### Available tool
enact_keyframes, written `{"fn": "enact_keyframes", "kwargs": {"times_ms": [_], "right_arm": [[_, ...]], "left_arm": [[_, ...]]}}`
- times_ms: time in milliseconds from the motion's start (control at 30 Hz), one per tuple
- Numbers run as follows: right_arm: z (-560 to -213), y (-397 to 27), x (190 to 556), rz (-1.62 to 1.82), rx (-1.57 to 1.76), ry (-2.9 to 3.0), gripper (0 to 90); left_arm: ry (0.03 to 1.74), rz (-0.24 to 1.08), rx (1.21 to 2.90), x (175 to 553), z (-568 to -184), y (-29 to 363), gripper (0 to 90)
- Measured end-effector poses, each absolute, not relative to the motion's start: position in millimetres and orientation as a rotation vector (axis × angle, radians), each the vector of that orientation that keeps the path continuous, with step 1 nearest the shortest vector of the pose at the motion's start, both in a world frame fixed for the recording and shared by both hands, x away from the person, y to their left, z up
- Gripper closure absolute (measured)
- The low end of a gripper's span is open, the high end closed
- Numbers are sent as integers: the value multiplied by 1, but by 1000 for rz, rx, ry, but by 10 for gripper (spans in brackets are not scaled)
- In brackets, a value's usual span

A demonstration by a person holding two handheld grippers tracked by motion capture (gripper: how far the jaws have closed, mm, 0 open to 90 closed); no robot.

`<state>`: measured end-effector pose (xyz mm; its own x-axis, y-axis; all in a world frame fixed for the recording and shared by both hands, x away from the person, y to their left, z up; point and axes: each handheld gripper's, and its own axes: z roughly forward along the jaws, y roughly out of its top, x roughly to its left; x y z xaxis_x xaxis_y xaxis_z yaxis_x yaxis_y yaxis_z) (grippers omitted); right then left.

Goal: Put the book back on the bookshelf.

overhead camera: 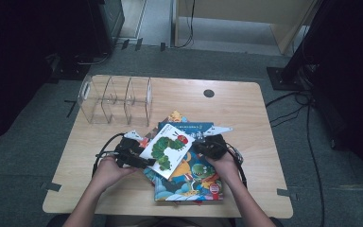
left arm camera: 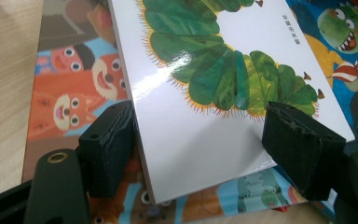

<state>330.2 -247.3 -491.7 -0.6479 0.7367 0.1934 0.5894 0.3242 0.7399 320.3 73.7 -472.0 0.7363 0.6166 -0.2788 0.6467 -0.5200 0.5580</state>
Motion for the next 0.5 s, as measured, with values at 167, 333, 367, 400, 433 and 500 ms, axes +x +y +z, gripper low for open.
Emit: {"fn": "enact_keyframes", "kwargs": {"times_ms": [167, 333, 367, 400, 433, 500], "right_arm": [[-495, -242, 335, 1264, 1181, 2406, 900], [-492, -241, 329, 1246, 1175, 2435, 900], [-492, -241, 329, 1246, 1175, 2435, 900], [-491, -240, 324, 1229, 1149, 2459, 900], [-491, -239, 321, 1227, 1130, 2461, 900], [-491, -239, 318, 1234, 1120, 2463, 900]], "left_arm": [[1012, -23, 2270, 322, -471, 76, 227], [1041, -31, 2252, 332, -471, 76, 213], [1037, -39, 2256, 334, -471, 75, 213], [1032, -42, 2267, 337, -472, 73, 216], [1029, -47, 2271, 339, -472, 73, 218], [1036, -51, 2271, 341, -472, 73, 219]]}}
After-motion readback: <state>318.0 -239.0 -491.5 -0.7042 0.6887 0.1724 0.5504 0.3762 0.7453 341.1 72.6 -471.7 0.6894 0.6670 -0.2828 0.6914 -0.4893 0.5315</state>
